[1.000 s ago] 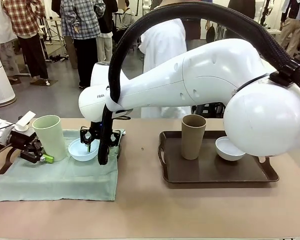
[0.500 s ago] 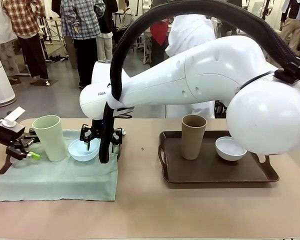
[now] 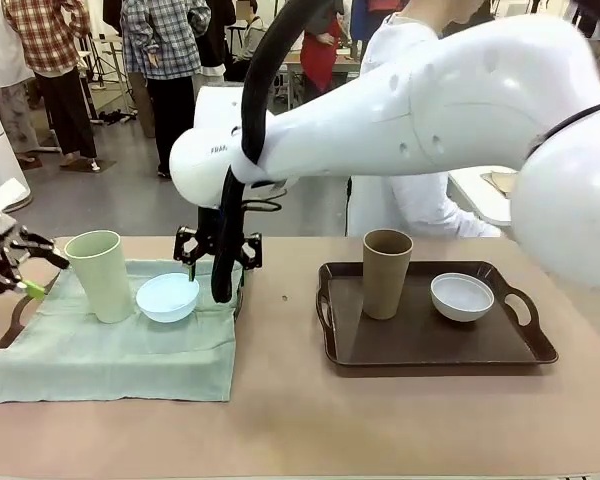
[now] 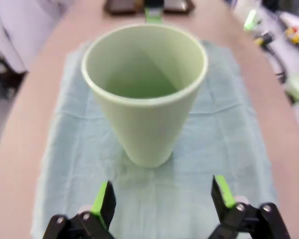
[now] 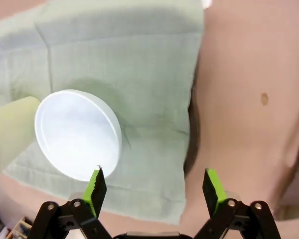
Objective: Set up a tray with a mat and arrange the tableware.
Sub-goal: Place the Picnic Bowl and Reusable plastic cup back onto the Handle tray in front of the human's position.
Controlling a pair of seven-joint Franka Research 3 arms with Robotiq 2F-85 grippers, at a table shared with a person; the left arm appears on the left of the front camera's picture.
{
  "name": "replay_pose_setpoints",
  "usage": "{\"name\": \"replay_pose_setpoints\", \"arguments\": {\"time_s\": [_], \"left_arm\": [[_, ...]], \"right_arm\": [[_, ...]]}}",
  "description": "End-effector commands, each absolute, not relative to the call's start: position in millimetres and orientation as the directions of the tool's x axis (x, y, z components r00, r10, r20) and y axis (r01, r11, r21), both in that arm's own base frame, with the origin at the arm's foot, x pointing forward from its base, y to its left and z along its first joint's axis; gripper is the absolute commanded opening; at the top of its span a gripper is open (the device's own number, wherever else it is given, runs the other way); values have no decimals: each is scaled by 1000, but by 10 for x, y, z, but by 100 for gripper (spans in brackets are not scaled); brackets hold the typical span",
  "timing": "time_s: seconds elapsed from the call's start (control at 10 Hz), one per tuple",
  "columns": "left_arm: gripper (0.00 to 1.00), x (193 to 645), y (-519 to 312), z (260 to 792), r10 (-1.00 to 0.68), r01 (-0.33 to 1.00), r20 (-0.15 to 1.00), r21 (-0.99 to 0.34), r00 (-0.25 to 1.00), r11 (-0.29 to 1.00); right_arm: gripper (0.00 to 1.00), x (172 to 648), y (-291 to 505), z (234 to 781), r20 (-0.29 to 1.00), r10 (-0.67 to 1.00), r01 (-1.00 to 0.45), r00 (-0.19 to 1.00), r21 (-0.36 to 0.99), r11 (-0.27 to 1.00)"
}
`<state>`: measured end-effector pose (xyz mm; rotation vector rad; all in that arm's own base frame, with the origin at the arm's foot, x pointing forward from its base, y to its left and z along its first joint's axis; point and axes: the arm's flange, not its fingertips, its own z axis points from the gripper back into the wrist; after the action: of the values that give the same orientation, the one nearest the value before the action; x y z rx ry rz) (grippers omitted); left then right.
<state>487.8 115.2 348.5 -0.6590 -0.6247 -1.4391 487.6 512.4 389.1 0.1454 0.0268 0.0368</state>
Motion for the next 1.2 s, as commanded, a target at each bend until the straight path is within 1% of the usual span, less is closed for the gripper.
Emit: {"name": "replay_pose_setpoints", "arguments": {"time_s": [0.0, 0.2, 0.3, 0.4, 0.5, 0.6, 0.8, 0.9, 1.0, 1.1], "left_arm": [[100, 4611, 894, 3932, -801, 988, 585, -3, 127, 154], [100, 4460, 635, 4349, -882, 967, 427, 59, 199, 247], [100, 4403, 457, 4539, -902, 952, 364, 106, 231, 286], [100, 4348, 252, 4759, -900, 945, 358, 111, 249, 306], [100, 4296, -9, 4888, -890, 907, 320, 159, 326, 390], [100, 4287, -258, 4930, -860, 850, 259, 188, 440, 491], [100, 4315, -705, 4954, -808, 799, 248, 162, 535, 579], [100, 4343, -850, 4915, -780, 779, 251, 126, 574, 614], [100, 4403, -937, 4920, -748, 750, 261, 111, 610, 651], [100, 4452, -973, 4953, -703, 714, 300, 94, 644, 694]], "right_arm": [[100, 4700, 4874, 4022, -25, -28, 30, 999, 115, 993], [100, 4605, 4633, 4291, -44, -64, 68, 997, 83, 994], [100, 4554, 4516, 4442, -26, -80, 82, 996, 86, 993], [100, 4508, 4412, 4583, -10, -95, 95, 995, 102, 990], [100, 4448, 4307, 4701, -2, -106, 105, 994, 112, 988], [100, 4422, 4250, 4766, -2, -115, 115, 993, 117, 986], [100, 4435, 4202, 4788, 4, -130, 128, 992, 126, 984], [100, 4474, 4194, 4758, -4, -130, 130, 991, 129, 983], [100, 4526, 4199, 4730, -16, -129, 130, 991, 128, 983], [100, 4572, 4205, 4708, -25, -129, 131, 991, 125, 983]]}}
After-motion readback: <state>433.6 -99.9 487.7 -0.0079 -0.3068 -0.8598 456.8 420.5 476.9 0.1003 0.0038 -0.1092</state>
